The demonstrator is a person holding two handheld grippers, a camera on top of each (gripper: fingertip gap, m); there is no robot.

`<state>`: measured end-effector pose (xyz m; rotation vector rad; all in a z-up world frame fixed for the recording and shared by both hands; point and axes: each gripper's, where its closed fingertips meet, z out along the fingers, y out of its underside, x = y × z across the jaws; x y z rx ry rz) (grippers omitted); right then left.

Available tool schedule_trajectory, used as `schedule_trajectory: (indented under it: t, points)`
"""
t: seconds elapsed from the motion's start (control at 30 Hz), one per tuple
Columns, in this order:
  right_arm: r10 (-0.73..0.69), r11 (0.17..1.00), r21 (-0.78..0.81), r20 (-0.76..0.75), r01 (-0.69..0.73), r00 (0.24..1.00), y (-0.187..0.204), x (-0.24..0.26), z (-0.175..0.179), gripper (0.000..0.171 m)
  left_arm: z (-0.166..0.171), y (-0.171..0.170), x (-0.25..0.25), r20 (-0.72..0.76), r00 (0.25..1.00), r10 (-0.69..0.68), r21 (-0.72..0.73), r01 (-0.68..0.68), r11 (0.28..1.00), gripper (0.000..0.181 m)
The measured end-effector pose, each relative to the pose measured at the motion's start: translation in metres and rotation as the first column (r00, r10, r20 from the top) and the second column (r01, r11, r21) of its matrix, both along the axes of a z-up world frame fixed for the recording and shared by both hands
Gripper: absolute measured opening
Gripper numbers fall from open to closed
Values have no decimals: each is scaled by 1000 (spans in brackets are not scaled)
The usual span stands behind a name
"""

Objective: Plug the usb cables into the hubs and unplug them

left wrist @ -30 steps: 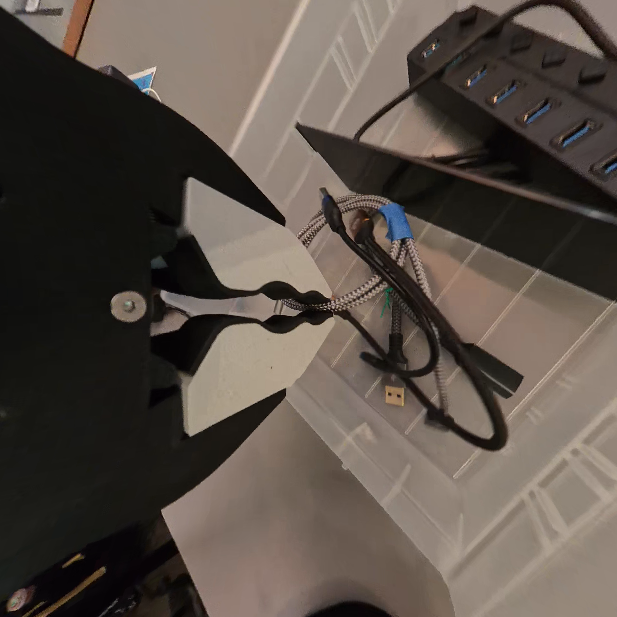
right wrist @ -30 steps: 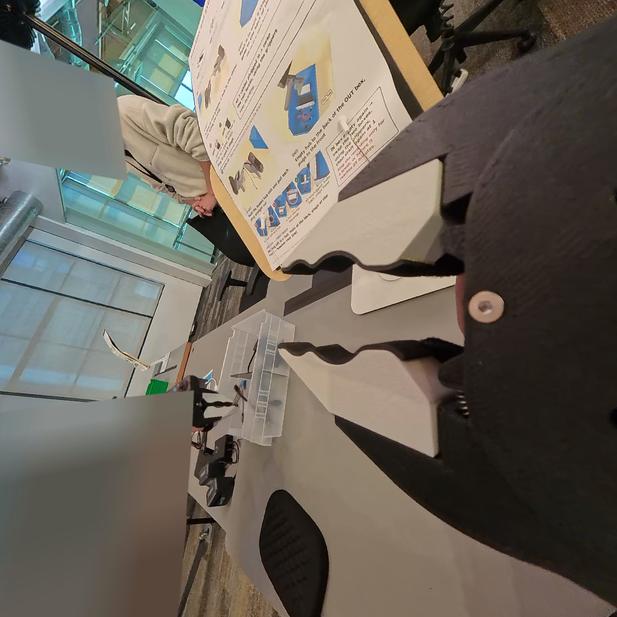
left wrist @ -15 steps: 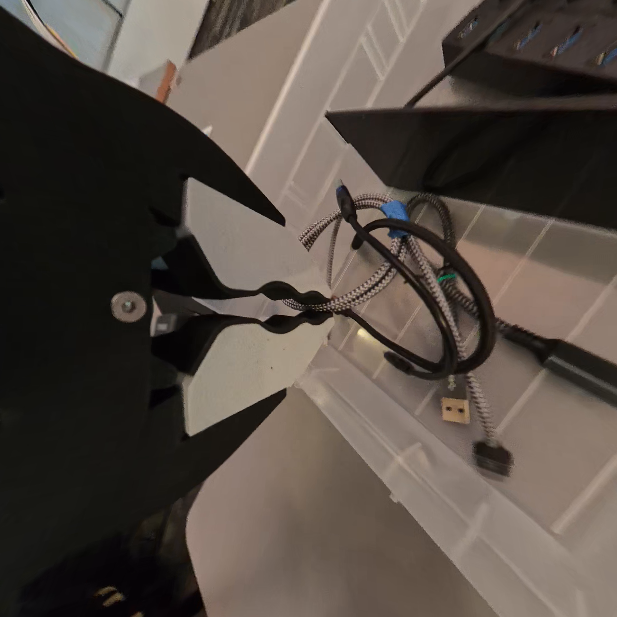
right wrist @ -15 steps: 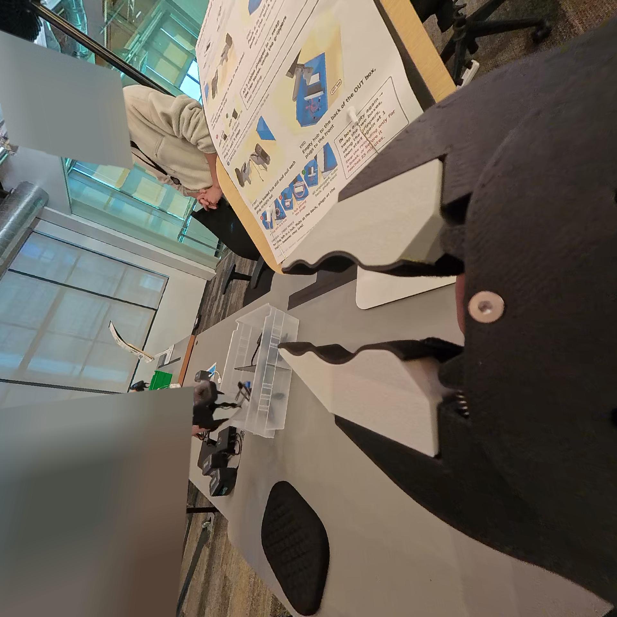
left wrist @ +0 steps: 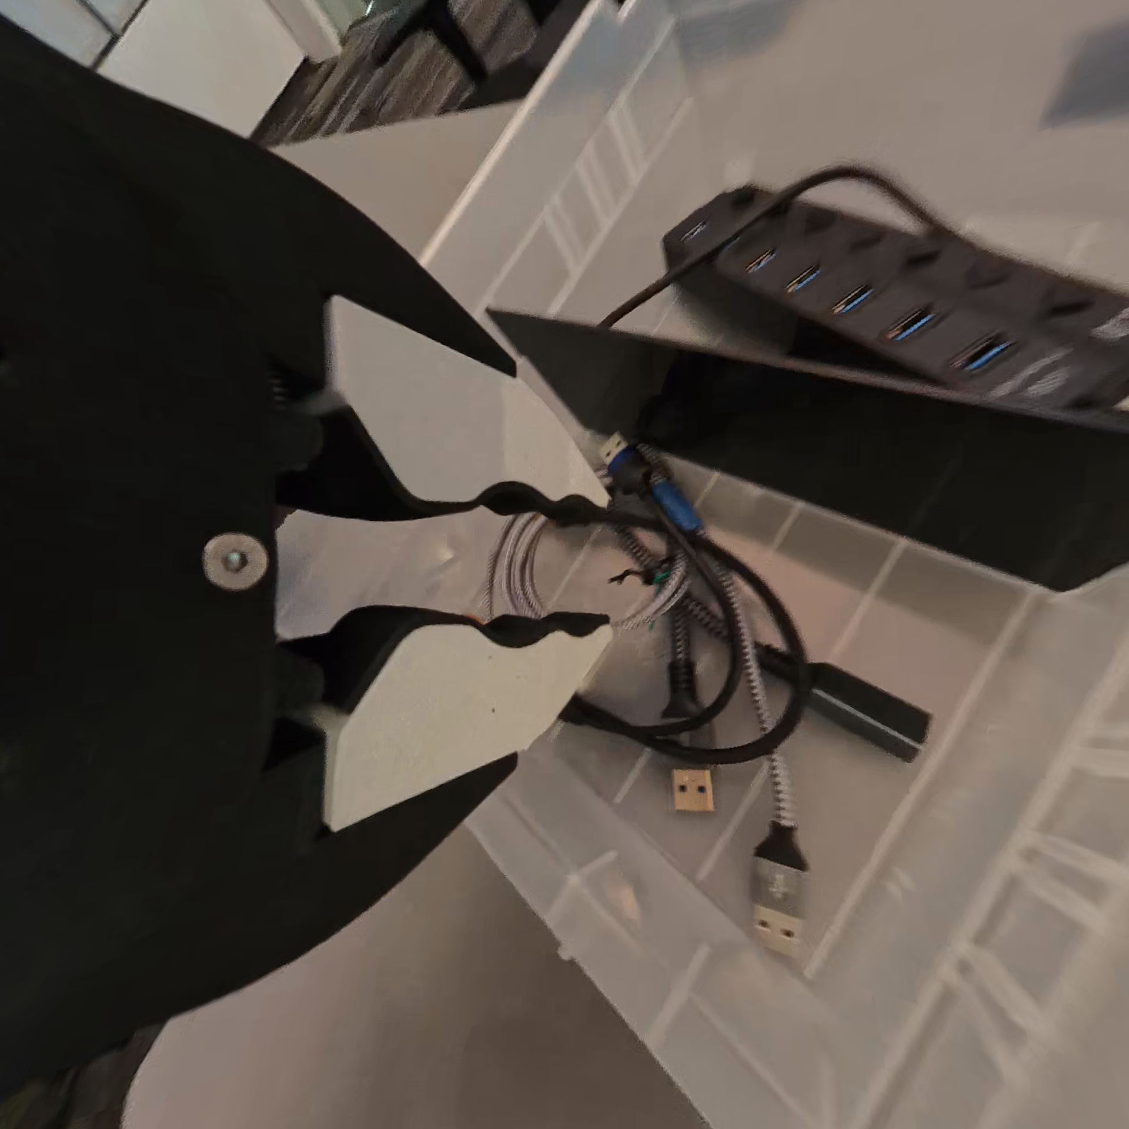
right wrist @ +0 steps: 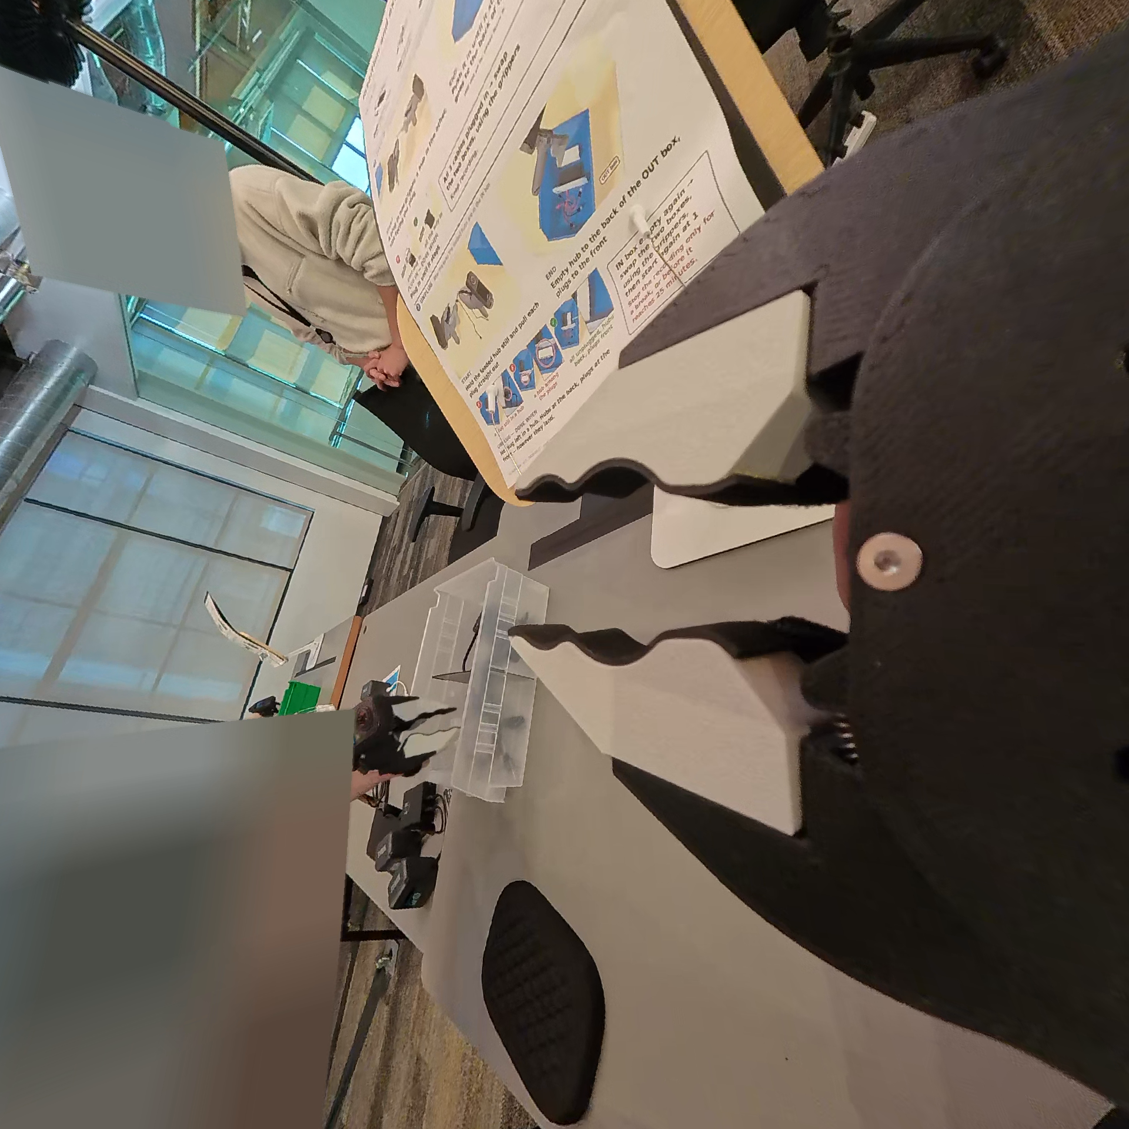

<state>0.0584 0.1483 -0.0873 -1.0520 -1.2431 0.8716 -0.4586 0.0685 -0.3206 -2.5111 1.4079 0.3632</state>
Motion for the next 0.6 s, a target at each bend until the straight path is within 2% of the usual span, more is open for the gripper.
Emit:
schedule_trajectory:
  t: [0.17,0.23,0.37,0.5,0.6]
  points:
    - [-1,1000,2,12,1,1000,0,-2,-2,38,-5,15,3,-65,996,-61,18,62,998,28]
    - [1,1000,0,8,-1,1000,0,-3,-1,38,-9,24,-1,-142,981,-130,37,136,990,27]
    - [0,1000,-4,20,0,1000,1,-5,-5,38,-25,29,-13,-289,921,-260,-48,257,965,23]
    - [-3,1000,-4,23,3,1000,2,-5,-5,38,-32,31,-20,-322,900,-294,-87,282,956,9]
    - [-5,1000,-8,19,5,1000,3,-3,-5,38,-29,31,-16,-283,916,-285,-58,280,958,4]
